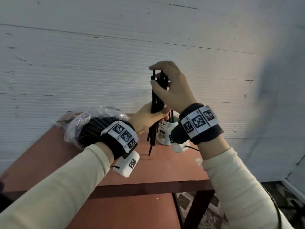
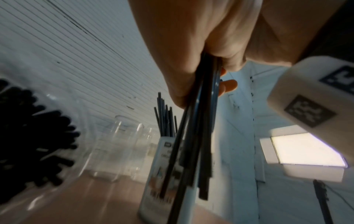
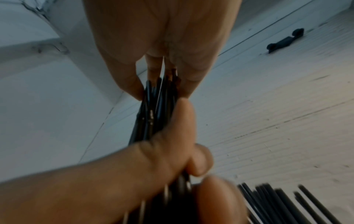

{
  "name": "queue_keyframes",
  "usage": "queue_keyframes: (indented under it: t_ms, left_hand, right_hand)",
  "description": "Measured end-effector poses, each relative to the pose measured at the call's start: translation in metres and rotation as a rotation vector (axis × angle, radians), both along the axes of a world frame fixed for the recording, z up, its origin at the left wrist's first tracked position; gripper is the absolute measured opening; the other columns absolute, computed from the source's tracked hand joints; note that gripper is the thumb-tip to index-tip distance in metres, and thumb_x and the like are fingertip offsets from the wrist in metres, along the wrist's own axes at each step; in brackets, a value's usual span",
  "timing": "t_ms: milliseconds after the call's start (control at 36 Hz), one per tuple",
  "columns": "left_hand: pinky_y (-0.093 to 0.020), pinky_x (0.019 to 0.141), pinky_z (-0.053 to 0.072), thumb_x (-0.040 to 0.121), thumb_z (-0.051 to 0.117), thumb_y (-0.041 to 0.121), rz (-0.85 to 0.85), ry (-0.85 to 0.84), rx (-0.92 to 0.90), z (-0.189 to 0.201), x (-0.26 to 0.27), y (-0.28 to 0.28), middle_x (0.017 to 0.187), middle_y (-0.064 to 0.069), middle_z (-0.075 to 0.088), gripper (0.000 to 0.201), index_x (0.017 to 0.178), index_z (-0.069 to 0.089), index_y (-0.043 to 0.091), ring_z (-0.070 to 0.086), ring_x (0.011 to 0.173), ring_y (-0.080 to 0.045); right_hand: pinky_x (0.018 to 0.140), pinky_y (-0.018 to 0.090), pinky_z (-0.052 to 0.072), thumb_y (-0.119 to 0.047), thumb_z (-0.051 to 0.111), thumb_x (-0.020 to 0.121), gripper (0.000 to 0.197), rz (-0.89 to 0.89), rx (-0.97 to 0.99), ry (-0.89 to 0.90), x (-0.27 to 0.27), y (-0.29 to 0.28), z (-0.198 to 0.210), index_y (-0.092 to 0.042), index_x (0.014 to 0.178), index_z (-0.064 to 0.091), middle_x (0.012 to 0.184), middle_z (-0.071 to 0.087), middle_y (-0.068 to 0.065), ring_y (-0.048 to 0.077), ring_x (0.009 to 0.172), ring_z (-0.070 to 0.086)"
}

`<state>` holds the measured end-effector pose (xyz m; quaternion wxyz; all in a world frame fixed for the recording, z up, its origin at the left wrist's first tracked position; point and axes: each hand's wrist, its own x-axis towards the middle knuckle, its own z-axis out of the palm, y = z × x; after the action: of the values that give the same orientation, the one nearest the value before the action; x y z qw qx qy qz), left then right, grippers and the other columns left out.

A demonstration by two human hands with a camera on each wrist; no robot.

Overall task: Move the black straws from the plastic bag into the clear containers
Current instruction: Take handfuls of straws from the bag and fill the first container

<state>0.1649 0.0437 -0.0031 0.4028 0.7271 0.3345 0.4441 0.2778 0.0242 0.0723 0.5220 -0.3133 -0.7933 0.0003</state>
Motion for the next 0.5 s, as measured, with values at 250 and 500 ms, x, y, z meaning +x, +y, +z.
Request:
queue_keyframes:
  t_ms: [250, 500]
  left_hand:
    - [-0.038, 0.098, 0.050, 0.084, 0.076, 0.016, -0.047, 0.225, -0.235, -0.037, -0.009, 0.009, 0.099, -0.018, 0.072, 0.006, 0.089, 0.073, 0.015, 0.070, 0.095, -0.026]
    - [-0.031, 0.088, 0.050, 0.080, 0.077, 0.005, 0.005, 0.157, -0.252, -0.041, -0.013, 0.012, 0.073, -0.008, 0.068, 0.008, 0.083, 0.070, 0.008, 0.067, 0.078, -0.018]
  right_hand:
    - [0.079, 0.014, 0.043, -0.022, 0.063, 0.088, 0.020, -0.068, -0.142, -0.173, 0.004, 0.009, -0.031, -0.016, 0.107, 0.064, 0.099, 0.064, -0.002, 0.008, 0.089, 0.057]
    - [0.074, 0.004, 0.035, -0.026, 0.069, 0.086, 0.021, -0.101, -0.196, -0.219, 0.004, 0.014, -0.049, -0.016, 0.105, 0.067, 0.096, 0.061, -0.004, 0.007, 0.085, 0.053]
